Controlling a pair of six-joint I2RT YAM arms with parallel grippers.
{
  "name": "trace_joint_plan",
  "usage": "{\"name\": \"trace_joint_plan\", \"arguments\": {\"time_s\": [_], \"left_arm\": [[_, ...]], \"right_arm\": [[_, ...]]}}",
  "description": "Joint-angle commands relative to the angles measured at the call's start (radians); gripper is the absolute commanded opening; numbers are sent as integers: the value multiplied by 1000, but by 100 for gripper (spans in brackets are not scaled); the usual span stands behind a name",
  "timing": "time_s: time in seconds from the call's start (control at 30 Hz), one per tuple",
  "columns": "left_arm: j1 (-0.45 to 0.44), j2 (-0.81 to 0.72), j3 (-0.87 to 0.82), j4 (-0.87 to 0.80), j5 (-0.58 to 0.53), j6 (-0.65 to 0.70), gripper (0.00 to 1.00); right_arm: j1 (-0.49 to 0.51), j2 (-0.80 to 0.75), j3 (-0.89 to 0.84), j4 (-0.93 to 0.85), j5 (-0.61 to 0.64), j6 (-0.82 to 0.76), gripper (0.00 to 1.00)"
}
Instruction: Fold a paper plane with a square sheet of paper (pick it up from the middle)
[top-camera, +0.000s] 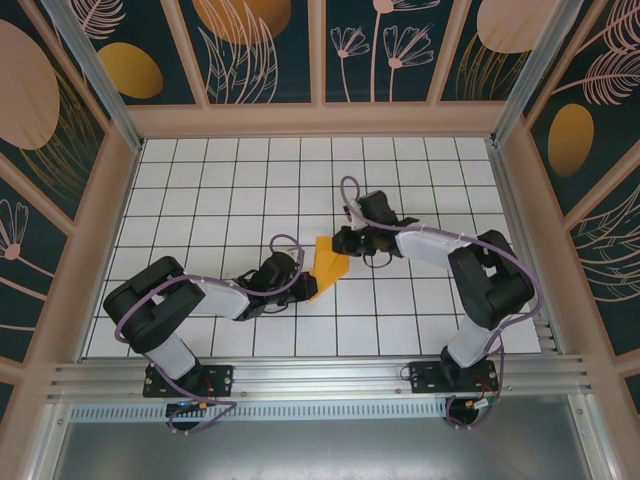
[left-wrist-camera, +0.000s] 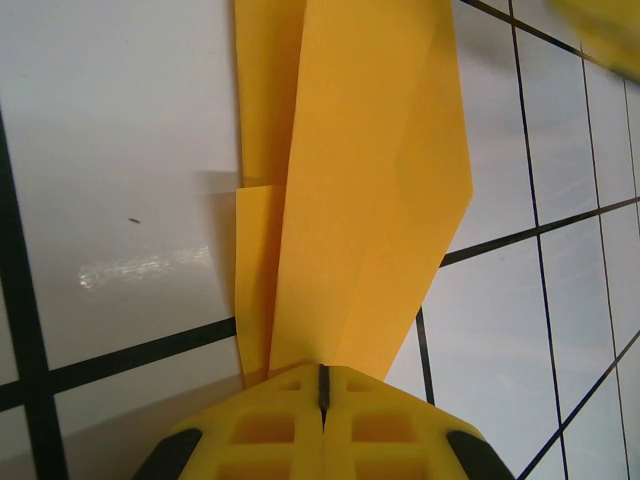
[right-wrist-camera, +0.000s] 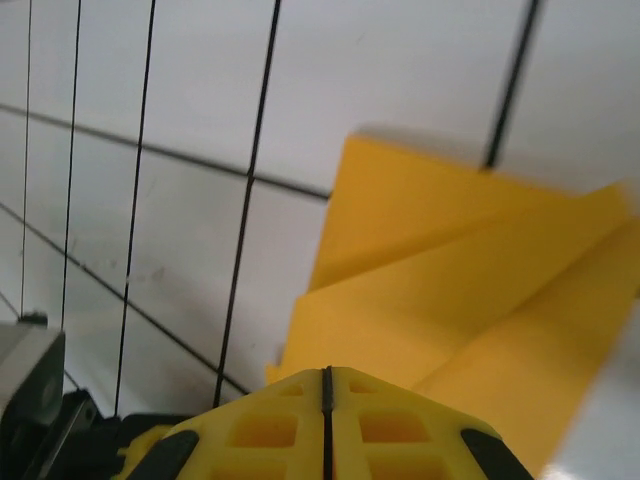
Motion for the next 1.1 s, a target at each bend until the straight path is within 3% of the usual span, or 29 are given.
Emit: {"name": "trace_joint_plan", "arguments": {"time_s": [0.0,0.27,0.43,0.8,1.07], "left_arm": [[3,40,-18,-145,2,19,3],[3,39,-19,-146,2,16,3],[3,36,-24,-148,7,15,3],[3,31,-48,-138,17,15,2],[3,28,-42,-137,25,22,3]], "right_arm": [[51,20,-36,21,-4,40,10],[104,124,-21,24,-58,21,10],[91,178,11,-15,0,1,9],[-113,218,92,-9,26,-24,9],[-187,261,230,-50,52,-24,10]]}}
